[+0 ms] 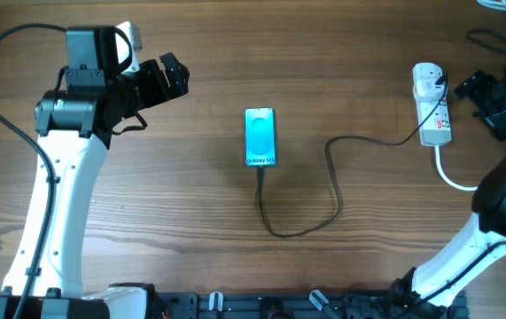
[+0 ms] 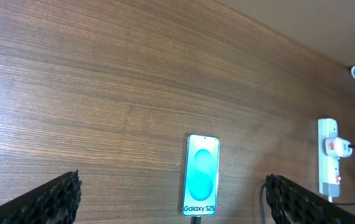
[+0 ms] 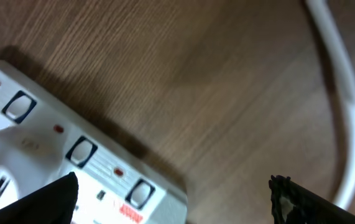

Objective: Plug charger to phone and switch on socket

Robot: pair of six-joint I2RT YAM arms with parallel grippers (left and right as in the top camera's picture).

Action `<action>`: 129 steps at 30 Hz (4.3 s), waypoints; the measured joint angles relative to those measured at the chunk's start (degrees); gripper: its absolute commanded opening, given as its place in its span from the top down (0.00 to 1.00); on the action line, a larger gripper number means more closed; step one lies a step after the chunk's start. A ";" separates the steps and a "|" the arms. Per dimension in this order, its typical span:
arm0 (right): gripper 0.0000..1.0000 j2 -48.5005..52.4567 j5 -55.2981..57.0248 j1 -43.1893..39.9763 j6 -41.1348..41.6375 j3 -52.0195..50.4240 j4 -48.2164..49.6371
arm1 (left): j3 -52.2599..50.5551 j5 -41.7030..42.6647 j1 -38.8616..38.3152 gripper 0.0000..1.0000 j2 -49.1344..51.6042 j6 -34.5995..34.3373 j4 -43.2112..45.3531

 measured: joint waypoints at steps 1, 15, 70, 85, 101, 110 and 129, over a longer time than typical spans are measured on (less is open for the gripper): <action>0.00 0.79 -0.04 0.00 -0.50 -0.02 0.81 | 0.00 0.00 0.00 0.00 0.00 0.00 0.00; 0.00 4.50 -2.99 0.07 -2.38 -0.31 4.48 | 0.00 0.00 0.00 0.00 0.00 0.00 0.02; 0.00 -54.82 -11.56 2.49 -1.11 -18.36 -16.13 | 0.00 -0.26 0.00 0.00 0.00 0.00 -0.11; 0.00 -73.31 -17.33 4.48 14.36 -28.89 -21.70 | 0.00 -0.22 0.00 0.00 -0.02 0.00 -0.13; 0.00 -73.85 -10.73 7.06 5.53 -29.18 -15.91 | 0.00 -0.22 0.00 0.00 0.00 0.00 -0.13; 0.00 -86.82 -9.42 22.93 -6.29 -29.49 -7.72 | 0.00 -0.22 0.00 0.00 0.00 0.00 -0.13; 0.00 -113.20 -8.52 30.08 -9.25 -62.38 13.09 | 0.00 -0.24 0.00 0.00 0.00 0.00 -0.13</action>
